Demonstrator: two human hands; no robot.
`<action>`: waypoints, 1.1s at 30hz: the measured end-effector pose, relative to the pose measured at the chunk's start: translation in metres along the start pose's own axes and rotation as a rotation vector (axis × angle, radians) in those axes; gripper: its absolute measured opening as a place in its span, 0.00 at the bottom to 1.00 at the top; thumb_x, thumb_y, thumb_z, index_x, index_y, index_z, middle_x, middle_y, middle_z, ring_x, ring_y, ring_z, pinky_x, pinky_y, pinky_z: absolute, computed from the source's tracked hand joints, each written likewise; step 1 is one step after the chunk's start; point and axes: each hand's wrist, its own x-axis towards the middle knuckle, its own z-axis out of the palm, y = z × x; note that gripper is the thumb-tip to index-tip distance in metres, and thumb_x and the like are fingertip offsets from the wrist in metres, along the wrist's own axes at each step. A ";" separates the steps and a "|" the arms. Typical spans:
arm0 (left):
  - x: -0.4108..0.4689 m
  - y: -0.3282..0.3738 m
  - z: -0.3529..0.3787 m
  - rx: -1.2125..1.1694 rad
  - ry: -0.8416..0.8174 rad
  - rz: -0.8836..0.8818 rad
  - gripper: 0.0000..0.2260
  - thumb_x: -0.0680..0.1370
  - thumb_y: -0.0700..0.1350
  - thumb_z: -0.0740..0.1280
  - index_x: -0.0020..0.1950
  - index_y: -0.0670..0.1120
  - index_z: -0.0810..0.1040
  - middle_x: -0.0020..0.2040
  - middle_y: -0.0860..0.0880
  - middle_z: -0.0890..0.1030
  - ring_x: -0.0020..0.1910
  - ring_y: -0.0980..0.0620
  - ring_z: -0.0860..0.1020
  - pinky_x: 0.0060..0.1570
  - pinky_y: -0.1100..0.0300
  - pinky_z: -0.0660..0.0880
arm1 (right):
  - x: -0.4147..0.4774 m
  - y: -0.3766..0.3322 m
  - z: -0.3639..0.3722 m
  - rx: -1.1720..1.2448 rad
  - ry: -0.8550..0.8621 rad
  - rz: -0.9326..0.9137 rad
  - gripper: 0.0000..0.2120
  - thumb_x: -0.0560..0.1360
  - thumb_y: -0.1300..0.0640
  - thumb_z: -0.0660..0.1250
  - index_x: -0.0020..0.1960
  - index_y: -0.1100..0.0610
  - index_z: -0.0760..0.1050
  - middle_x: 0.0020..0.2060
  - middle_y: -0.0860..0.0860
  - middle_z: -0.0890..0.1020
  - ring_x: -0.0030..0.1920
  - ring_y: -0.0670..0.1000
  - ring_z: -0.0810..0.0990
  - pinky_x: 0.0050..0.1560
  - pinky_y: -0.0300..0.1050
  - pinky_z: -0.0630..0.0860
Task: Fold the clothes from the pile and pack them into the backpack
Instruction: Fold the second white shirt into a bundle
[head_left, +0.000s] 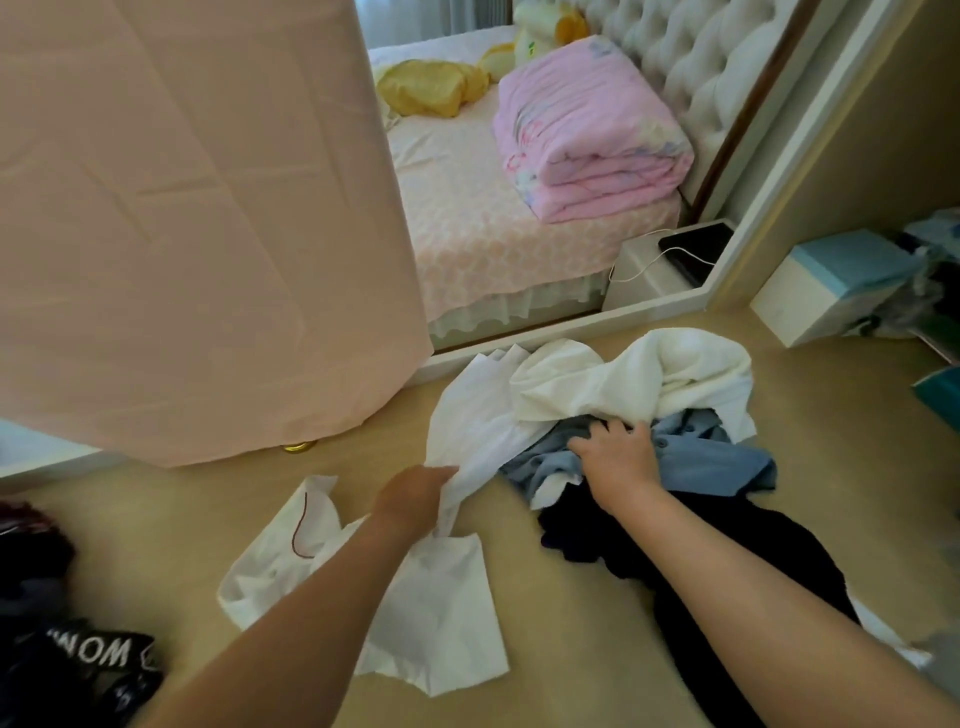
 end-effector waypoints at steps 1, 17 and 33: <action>-0.002 0.000 -0.005 0.039 0.083 -0.011 0.23 0.81 0.44 0.62 0.75 0.59 0.65 0.70 0.48 0.72 0.67 0.46 0.72 0.66 0.56 0.67 | 0.003 0.007 0.000 -0.014 -0.011 0.041 0.22 0.74 0.49 0.68 0.66 0.43 0.68 0.63 0.50 0.72 0.65 0.55 0.69 0.62 0.56 0.65; -0.095 -0.080 -0.028 -0.544 0.224 0.108 0.37 0.69 0.50 0.76 0.74 0.53 0.63 0.71 0.52 0.66 0.69 0.53 0.66 0.68 0.55 0.65 | 0.003 -0.151 -0.069 0.473 0.067 -0.420 0.12 0.79 0.54 0.58 0.62 0.51 0.71 0.57 0.49 0.79 0.63 0.54 0.75 0.73 0.61 0.47; -0.179 -0.198 0.077 0.101 0.082 -0.066 0.24 0.78 0.41 0.60 0.72 0.58 0.63 0.59 0.50 0.78 0.58 0.47 0.76 0.55 0.54 0.70 | -0.071 -0.264 -0.048 0.100 -0.072 -0.523 0.32 0.77 0.53 0.60 0.79 0.50 0.54 0.72 0.55 0.66 0.71 0.57 0.67 0.70 0.57 0.59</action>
